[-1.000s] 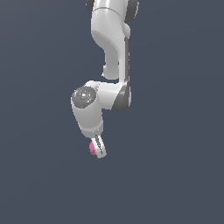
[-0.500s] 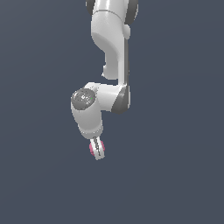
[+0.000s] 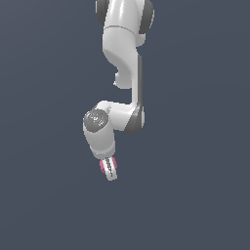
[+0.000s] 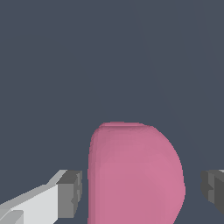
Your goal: Pick up the object and move it to a goal position.
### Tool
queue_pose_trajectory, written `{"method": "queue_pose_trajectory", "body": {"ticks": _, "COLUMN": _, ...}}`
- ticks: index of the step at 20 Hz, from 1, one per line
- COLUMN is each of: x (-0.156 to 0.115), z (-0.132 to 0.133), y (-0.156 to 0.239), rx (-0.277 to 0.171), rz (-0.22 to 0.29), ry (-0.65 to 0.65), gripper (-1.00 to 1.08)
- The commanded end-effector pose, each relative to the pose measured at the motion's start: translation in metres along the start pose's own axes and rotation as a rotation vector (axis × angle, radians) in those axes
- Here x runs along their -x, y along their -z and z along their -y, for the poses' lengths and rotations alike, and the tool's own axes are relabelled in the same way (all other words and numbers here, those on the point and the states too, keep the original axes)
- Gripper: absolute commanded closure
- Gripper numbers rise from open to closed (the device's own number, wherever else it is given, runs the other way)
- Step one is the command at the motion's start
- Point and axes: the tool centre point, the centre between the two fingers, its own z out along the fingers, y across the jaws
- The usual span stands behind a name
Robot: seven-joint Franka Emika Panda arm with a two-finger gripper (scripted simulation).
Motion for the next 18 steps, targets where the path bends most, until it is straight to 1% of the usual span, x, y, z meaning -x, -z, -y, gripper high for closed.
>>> {"method": "queue_pose_trajectory", "body": {"ticks": 1, "x": 0.0, "z": 0.0001, "y": -0.0092, "rx": -0.001, "rz": 0.0, "ry": -0.001, "gripper": -0.92}}
{"method": "queue_pose_trajectory", "body": {"ticks": 6, "x": -0.0006, "z": 0.0014, "y": -0.0113, "rx": -0.001, "rz": 0.0, "ry": -0.001, "gripper": -0.92}}
{"method": "queue_pose_trajectory", "body": {"ticks": 7, "x": -0.0006, "z": 0.0014, "y": -0.0113, "rx": -0.001, "rz": 0.0, "ry": -0.001, "gripper": 1.08}}
{"method": "queue_pose_trajectory", "body": {"ticks": 18, "x": -0.0006, "z": 0.0012, "y": -0.0111, "rx": -0.001, "rz": 0.0, "ry": -0.001, "gripper": 1.08}}
